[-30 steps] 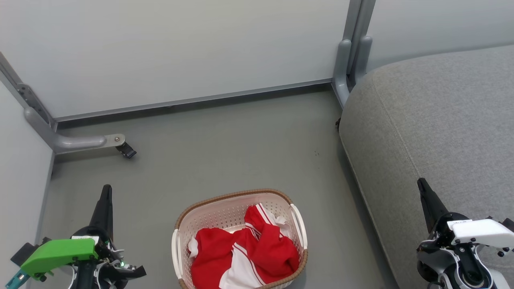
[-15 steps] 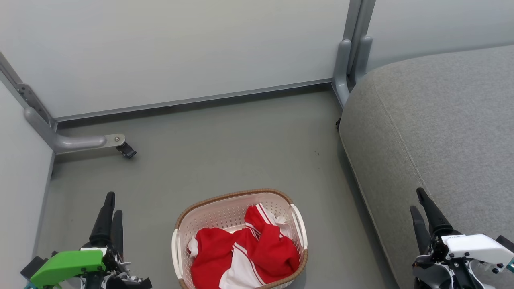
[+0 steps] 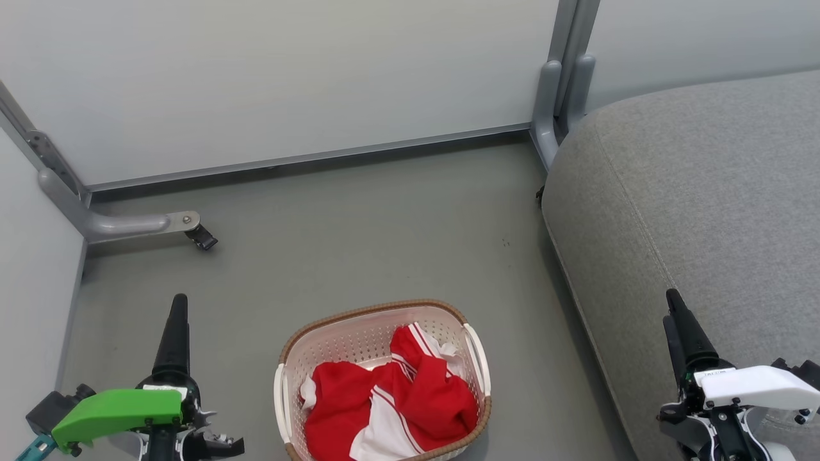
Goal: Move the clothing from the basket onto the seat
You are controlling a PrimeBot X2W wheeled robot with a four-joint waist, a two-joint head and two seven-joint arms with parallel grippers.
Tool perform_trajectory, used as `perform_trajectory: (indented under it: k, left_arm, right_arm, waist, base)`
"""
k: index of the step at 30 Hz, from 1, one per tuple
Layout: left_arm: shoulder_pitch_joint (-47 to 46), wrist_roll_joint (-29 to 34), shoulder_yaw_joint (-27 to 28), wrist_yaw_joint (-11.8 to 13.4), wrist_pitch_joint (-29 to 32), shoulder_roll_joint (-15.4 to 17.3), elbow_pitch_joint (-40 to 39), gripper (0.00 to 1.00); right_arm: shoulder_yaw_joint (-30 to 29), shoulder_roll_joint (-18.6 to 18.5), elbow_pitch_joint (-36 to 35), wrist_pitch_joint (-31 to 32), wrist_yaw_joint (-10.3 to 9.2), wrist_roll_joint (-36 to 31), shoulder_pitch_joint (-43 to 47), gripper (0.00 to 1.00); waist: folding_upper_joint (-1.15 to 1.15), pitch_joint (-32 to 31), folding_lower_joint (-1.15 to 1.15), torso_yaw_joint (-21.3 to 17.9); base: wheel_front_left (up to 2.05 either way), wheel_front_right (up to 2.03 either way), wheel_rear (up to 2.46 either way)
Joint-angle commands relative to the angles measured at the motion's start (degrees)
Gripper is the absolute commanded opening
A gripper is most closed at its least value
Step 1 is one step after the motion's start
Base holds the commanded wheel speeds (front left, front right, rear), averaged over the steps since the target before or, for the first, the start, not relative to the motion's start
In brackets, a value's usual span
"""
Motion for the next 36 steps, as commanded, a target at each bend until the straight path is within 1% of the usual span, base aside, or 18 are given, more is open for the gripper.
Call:
perform_trajectory:
  k: [1,4,13,24,35,36]
  left_arm:
    - [-0.93,2.49,-0.27,0.05,-0.60,0.32,-1.46,1.00]
    - [-1.13,5.52,-0.71,0.43,-1.30,0.34,-2.22,1.00]
    - [-1.39,17.33,-3.19,1.99,-3.35,0.40,-4.05,1.00]
    - [-1.18,30.48,-5.98,4.08,-5.65,0.47,-4.21,1.00]
    - [-0.86,40.30,-8.22,5.17,-7.67,0.52,-3.76,1.00]
    - [-0.87,41.97,-8.58,5.35,-7.97,0.54,-3.54,1.00]
  right_arm:
    - [0.20,-0.51,-1.62,-0.67,0.01,-2.51,-0.56,1.00]
    - [0.59,-0.55,-2.49,-1.37,0.01,-5.74,-0.54,1.00]
    - [1.86,-0.65,-4.78,-3.43,0.01,-16.56,-0.19,1.00]
    - [4.10,-0.73,-6.76,-5.74,0.01,-28.67,0.63,1.00]
    - [5.89,-0.81,-6.08,-7.75,0.02,-38.89,1.37,1.00]
    - [6.08,-0.83,-6.00,-8.06,0.02,-40.58,1.41,1.00]
  waist:
    - [0.00,0.03,0.00,0.02]
    - [0.00,0.08,0.00,0.05]
    - [0.00,0.20,0.00,0.23]
    - [0.00,0.23,0.00,0.45]
    - [0.00,0.18,0.00,0.61]
    - [0.00,0.21,0.00,0.63]
  base:
    - [0.00,0.00,0.00]
    - [0.00,0.00,0.00]
    - [0.00,0.00,0.00]
    - [0.00,0.00,0.00]
    - [0.00,0.00,0.00]
    - [0.00,0.00,0.00]
